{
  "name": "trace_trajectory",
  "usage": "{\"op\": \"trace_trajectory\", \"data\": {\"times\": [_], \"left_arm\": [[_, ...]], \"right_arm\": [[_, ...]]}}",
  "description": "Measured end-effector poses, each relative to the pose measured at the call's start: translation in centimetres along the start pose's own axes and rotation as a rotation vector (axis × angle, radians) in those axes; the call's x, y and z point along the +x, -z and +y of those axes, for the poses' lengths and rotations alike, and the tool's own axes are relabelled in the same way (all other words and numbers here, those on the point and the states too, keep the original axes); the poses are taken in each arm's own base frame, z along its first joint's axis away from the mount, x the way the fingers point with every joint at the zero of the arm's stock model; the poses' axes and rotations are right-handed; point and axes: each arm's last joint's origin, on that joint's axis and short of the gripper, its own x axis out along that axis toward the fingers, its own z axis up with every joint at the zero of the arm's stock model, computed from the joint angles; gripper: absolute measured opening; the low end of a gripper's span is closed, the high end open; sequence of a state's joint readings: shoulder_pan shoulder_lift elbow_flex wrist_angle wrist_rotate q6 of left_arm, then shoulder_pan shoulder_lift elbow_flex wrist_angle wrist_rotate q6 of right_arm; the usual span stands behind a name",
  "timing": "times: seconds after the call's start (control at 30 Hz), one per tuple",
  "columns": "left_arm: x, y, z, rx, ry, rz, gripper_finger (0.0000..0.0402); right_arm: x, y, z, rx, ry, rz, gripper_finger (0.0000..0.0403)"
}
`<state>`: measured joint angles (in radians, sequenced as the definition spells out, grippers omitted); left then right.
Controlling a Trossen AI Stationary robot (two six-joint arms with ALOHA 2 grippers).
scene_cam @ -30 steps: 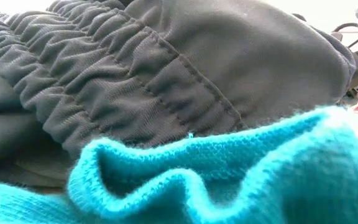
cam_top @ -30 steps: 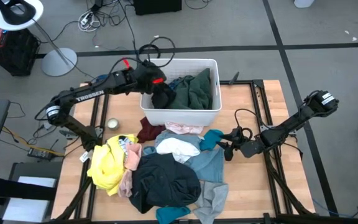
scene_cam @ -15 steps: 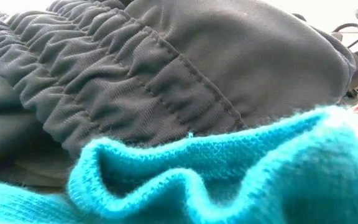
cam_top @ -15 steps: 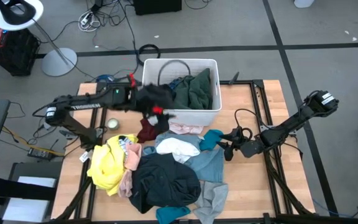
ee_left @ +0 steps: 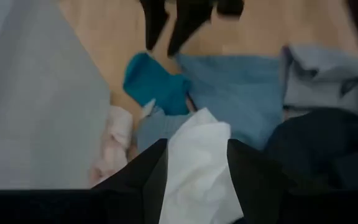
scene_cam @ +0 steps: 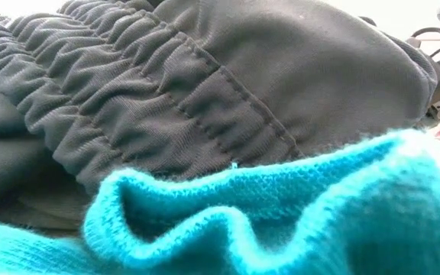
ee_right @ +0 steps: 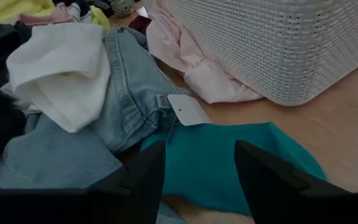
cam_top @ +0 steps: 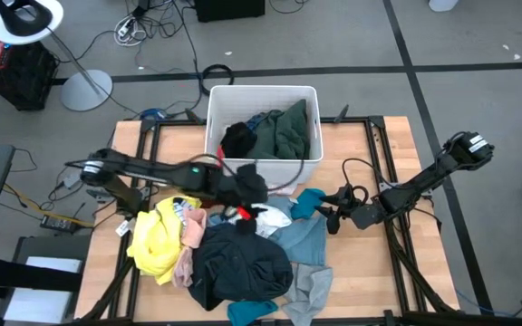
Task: Sort clothes
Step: Put the white shirt into the white laundry bin
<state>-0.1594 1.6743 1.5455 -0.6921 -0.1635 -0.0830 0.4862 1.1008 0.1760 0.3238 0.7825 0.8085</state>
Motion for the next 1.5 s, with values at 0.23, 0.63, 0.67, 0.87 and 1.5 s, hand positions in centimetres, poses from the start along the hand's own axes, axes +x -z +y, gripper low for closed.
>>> {"op": "trace_trajectory", "data": {"times": [0.23,0.63,0.67,0.87,1.5], "left_arm": [[6.9,2.1,-1.1,0.004,0.054,0.186,0.0172],[10.5,3.9,-1.0,0.015,0.058,0.306,0.0032],[10.1,3.7,-0.9,0.019,0.048,0.295,0.0019],[3.8,0.0,-0.1,0.016,0.024,0.166,0.0006],[-20.8,-9.8,8.3,0.029,-0.439,-0.5,0.0001]], "right_arm": [[0.0,0.1,0.1,0.009,-0.021,0.021,0.0194],[-0.2,0.3,0.3,0.073,-0.049,0.04,0.0194],[-0.3,0.3,0.3,0.072,-0.051,0.04,0.0194],[-0.3,0.3,0.3,0.068,-0.047,0.041,0.0194],[-0.2,0.4,0.3,0.06,-0.038,0.045,0.0194]]}}
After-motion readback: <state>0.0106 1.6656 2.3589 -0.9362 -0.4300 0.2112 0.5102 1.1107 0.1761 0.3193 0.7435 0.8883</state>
